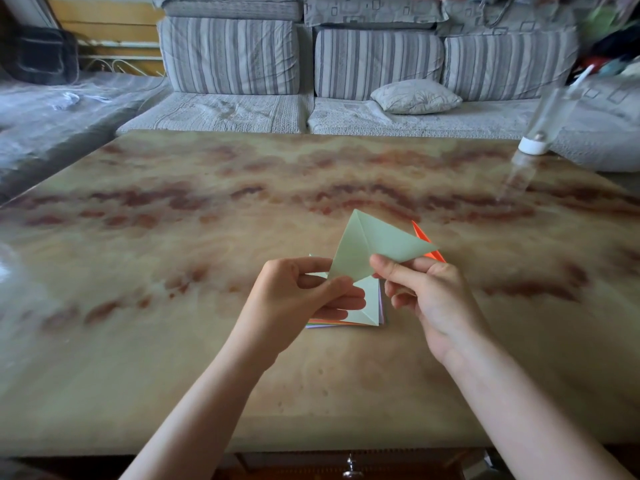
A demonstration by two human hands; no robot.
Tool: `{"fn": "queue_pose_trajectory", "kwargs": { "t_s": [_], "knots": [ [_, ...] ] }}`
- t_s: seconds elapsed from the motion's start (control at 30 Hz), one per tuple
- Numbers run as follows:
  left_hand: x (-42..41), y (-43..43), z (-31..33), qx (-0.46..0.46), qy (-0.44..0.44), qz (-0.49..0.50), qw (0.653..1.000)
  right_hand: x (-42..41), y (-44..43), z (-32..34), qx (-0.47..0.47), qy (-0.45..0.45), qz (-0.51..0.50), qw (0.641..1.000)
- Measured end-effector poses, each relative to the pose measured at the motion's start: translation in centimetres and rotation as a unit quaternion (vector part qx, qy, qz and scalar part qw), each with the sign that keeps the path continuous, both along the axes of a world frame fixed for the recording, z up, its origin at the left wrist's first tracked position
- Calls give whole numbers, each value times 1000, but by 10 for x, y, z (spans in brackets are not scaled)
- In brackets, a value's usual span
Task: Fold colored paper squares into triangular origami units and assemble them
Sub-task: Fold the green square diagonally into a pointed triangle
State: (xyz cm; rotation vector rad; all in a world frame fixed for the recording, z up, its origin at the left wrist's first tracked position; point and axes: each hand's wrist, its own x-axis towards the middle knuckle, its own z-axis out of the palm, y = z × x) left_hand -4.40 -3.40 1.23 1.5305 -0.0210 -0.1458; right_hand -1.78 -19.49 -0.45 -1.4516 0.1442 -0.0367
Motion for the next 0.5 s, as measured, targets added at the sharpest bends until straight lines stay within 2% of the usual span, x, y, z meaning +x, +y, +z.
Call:
{"fn": "queue_pose_trajectory", "kwargs": {
  "t_s": [0.17,0.5],
  "knots": [
    [0,2,1,-10,11,-11,1000,0,-1,0,-6,6,0,1000],
    [3,2,-8,27,-25,79,996,4,-4,0,5,9,-24,1000]
  ]
}}
